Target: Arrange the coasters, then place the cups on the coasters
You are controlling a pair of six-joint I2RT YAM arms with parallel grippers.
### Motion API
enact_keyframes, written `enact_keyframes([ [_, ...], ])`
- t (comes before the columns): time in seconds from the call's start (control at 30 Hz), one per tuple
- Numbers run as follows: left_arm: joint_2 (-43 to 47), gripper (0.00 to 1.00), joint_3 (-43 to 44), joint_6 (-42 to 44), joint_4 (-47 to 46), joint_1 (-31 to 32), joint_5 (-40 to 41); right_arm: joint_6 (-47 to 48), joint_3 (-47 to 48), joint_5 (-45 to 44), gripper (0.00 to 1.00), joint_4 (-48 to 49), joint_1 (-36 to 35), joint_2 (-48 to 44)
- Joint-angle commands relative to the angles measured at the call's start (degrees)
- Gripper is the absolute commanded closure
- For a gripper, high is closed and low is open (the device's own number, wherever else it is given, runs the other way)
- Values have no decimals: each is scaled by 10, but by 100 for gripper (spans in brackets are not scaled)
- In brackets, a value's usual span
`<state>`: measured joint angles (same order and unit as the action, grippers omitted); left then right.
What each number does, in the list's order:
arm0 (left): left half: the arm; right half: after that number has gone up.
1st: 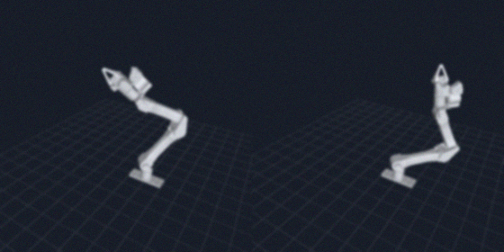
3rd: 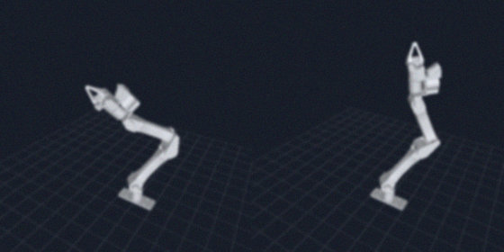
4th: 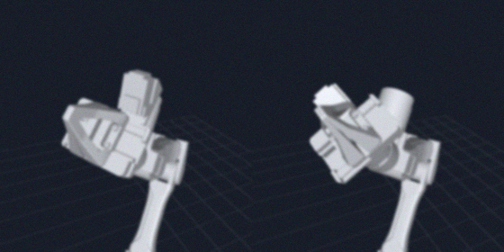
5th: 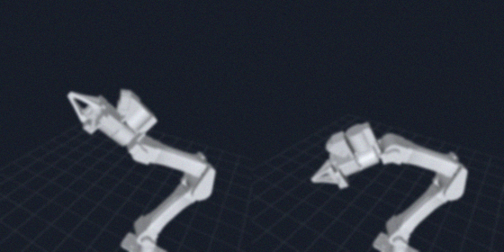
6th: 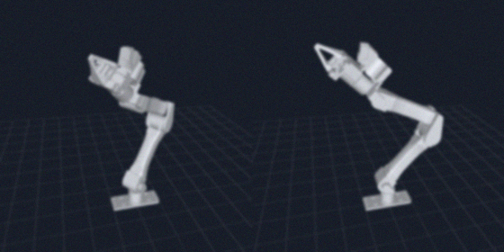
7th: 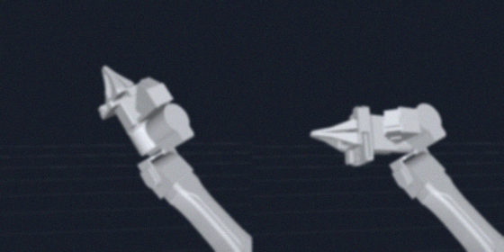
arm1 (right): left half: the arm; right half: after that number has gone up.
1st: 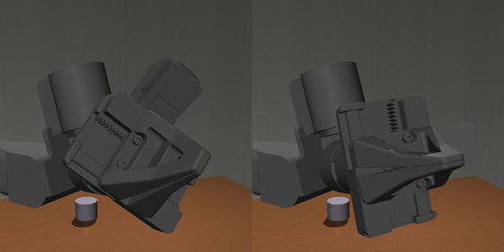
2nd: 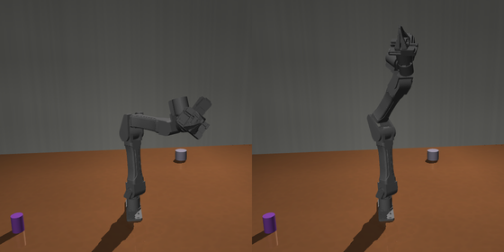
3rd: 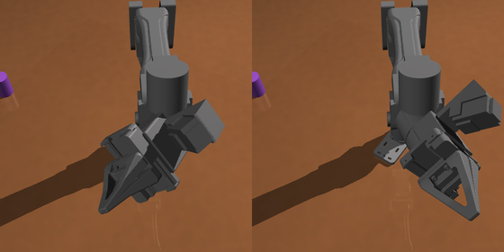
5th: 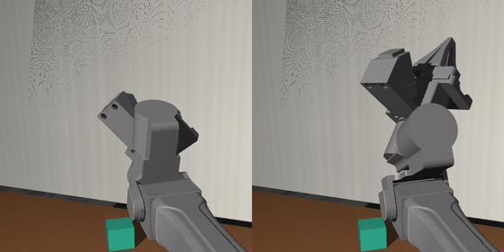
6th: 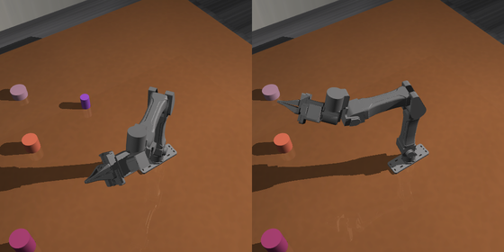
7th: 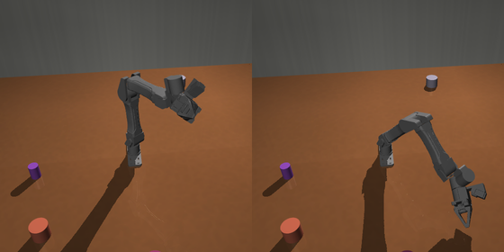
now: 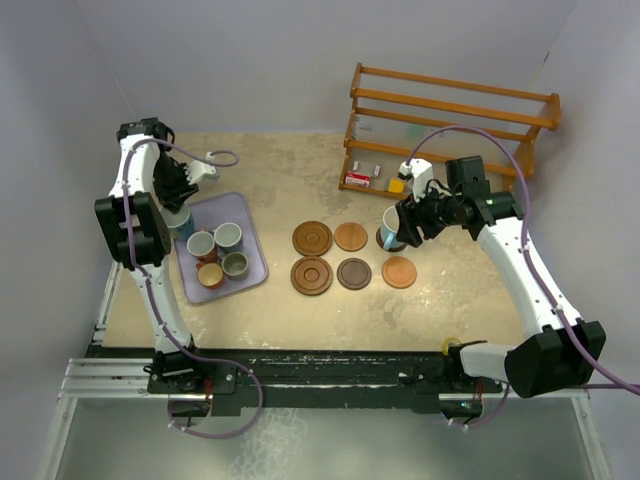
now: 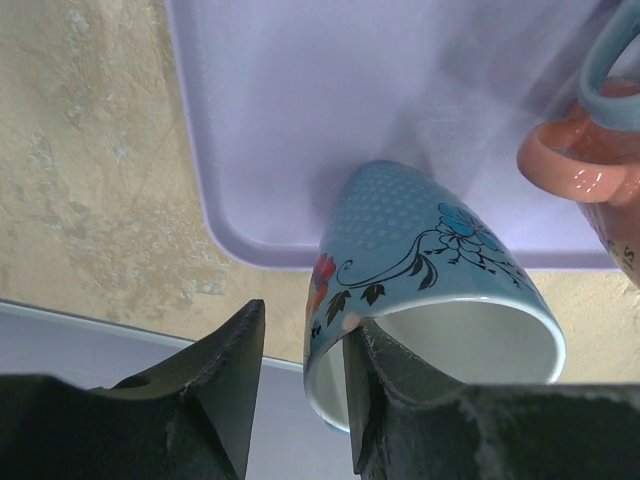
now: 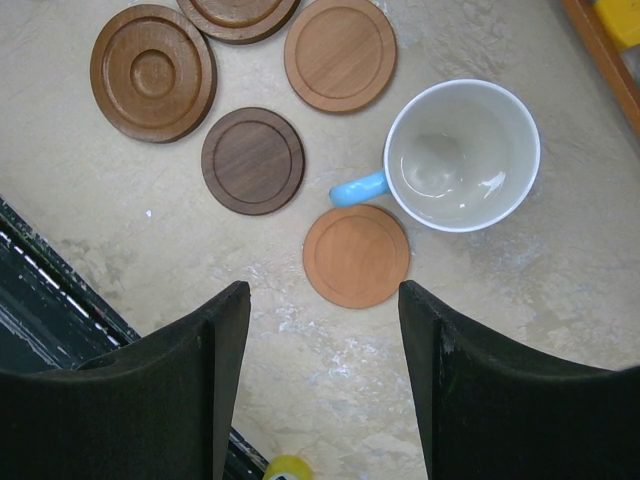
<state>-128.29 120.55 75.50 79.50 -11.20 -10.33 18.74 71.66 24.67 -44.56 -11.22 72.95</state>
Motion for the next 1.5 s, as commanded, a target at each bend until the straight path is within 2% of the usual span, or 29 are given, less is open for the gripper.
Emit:
enact_keyframes([
  [0.0, -7, 67, 27, 3, 30, -8, -34, 10, 3, 6, 37, -6, 0, 0],
  [0.1, -4, 72, 21, 12, 34, -11, -41, 10, 2, 7, 37, -6, 0, 0],
  [0.4, 41, 97, -38, 23, -23, -19, -45, 9, 2, 9, 37, -7, 0, -2],
  [0.67, 87, 97, -11, -24, -54, -19, -18, 5, 2, 7, 37, 0, 0, -7],
  [0.9, 170, 97, -38, -146, -147, -5, 4, -5, 8, 2, 36, 14, 0, -10],
  [1.1, 250, 97, -99, -292, -238, 69, 42, -27, 26, -10, 35, 36, 0, -17],
  [1.33, 290, 97, -105, -442, -268, 190, 110, -50, 53, -13, 31, 52, 0, -29],
  [1.47, 300, 97, -110, -514, -277, 262, 125, -74, 64, 1, 24, 71, 0, -29],
])
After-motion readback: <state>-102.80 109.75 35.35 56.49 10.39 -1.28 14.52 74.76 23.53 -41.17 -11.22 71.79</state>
